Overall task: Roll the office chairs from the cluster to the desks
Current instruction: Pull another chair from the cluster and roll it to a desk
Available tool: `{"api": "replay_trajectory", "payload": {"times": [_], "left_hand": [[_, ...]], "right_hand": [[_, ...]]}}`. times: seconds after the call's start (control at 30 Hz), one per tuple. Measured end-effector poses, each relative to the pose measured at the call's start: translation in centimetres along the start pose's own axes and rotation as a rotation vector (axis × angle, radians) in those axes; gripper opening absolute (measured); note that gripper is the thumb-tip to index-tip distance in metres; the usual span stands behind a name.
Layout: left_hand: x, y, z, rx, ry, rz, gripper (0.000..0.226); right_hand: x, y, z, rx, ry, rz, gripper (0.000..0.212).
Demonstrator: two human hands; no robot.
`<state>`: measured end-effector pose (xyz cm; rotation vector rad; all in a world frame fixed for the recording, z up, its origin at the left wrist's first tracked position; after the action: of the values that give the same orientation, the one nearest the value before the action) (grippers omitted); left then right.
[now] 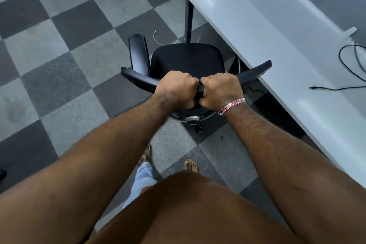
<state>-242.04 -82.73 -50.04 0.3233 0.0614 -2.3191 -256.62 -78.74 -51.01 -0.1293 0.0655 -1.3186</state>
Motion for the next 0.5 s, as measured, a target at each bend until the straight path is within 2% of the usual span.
{"api": "replay_trajectory", "payload": {"times": [0.2, 0.5], "left_hand": [[0.8, 5.2, 0.4, 0.026, 0.032, -0.128, 0.027], [-1.2, 12.8, -0.1, 0.139, 0.053, -0.329, 0.024]], "right_hand": [[3.4, 3.2, 0.7, 0.008, 0.054, -0.146, 0.024], [6.6, 11.8, 1.6, 0.015, 0.124, -0.421, 0.025]]}}
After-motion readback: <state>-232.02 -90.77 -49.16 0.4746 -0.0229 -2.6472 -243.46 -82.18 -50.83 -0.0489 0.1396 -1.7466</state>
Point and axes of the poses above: each hand's wrist, its own x-axis towards the middle knuckle, its own z-axis out of the back of the hand, y = z × x, the point moved 1 cm from there along x, towards the middle knuckle, and after that the axes turned 7 degrees about y, right-handed, at the moved point
